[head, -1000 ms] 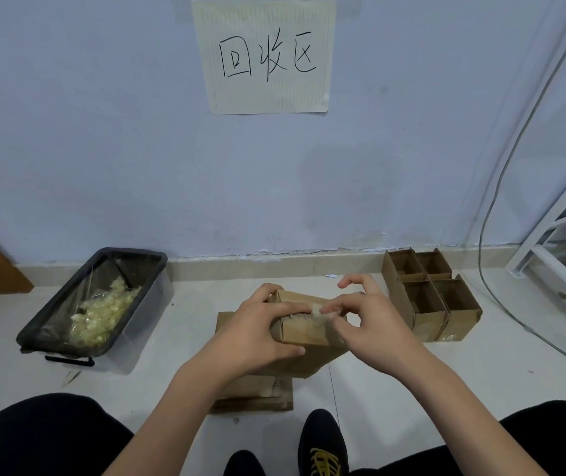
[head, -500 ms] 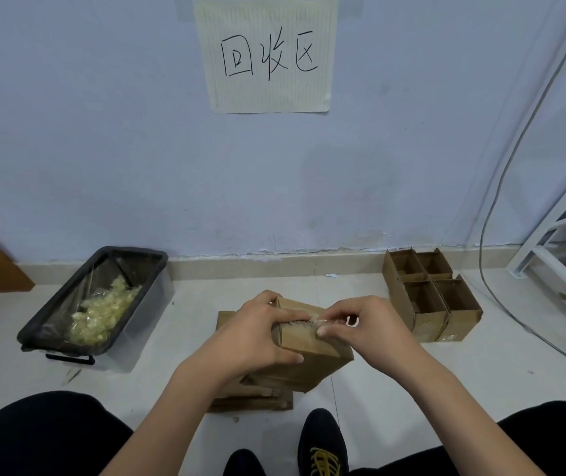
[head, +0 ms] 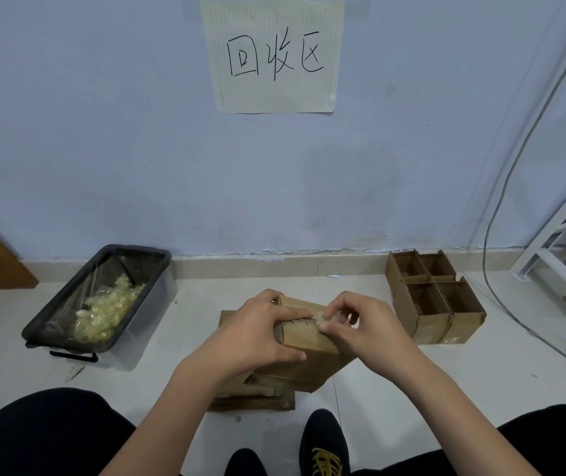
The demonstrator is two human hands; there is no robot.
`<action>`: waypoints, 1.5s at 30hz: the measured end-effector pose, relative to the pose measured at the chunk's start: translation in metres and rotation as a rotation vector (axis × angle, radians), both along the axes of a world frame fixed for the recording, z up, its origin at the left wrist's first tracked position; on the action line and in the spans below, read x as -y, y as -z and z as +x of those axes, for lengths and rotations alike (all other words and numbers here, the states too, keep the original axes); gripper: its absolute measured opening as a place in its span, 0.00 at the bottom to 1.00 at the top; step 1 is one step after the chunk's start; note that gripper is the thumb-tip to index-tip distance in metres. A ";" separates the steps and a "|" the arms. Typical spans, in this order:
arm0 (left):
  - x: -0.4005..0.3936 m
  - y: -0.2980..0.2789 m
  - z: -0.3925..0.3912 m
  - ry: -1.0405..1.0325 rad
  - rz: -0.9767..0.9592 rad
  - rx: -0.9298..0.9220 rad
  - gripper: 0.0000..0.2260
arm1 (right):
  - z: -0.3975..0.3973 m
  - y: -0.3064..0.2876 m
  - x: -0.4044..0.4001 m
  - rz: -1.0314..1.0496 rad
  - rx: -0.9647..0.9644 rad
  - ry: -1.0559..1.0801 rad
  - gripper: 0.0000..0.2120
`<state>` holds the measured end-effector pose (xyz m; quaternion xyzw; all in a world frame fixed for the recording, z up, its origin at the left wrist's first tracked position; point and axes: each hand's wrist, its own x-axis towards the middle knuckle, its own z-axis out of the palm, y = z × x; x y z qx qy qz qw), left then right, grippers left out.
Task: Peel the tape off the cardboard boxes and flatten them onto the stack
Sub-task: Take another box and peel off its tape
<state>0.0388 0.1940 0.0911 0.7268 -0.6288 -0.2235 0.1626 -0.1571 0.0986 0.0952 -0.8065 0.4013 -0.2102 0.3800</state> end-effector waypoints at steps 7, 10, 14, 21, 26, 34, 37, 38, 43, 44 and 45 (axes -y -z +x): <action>0.003 0.003 0.003 -0.025 -0.028 -0.018 0.29 | 0.005 0.004 -0.003 -0.144 -0.103 -0.090 0.09; 0.003 0.004 0.003 -0.043 -0.028 -0.054 0.29 | 0.004 0.004 0.000 -0.167 -0.085 -0.065 0.07; 0.002 -0.001 0.007 -0.053 -0.046 -0.086 0.28 | -0.003 0.000 0.008 -0.047 0.084 0.053 0.05; -0.003 -0.002 0.015 -0.081 -0.020 -0.064 0.39 | -0.011 -0.016 0.010 0.263 0.347 0.050 0.03; -0.003 0.005 0.005 -0.048 0.071 0.013 0.46 | -0.007 -0.004 0.012 0.121 0.073 -0.020 0.18; -0.001 0.010 -0.001 0.006 0.128 0.085 0.44 | 0.001 0.000 0.006 -0.044 -0.169 0.038 0.13; -0.002 0.018 -0.011 0.053 0.167 0.150 0.48 | 0.001 -0.002 0.003 -0.035 -0.156 0.050 0.14; -0.003 0.021 -0.015 0.061 0.172 0.169 0.49 | 0.001 -0.002 0.002 -0.017 -0.121 0.045 0.13; 0.000 0.029 -0.034 0.079 0.146 0.134 0.49 | 0.005 -0.004 -0.008 0.050 -0.014 -0.058 0.11; 0.002 0.031 -0.036 0.080 0.129 0.113 0.48 | 0.007 -0.004 -0.009 0.050 -0.015 -0.060 0.07; 0.003 0.031 -0.036 0.081 0.115 0.093 0.48 | 0.008 -0.006 -0.009 0.062 -0.015 -0.053 0.04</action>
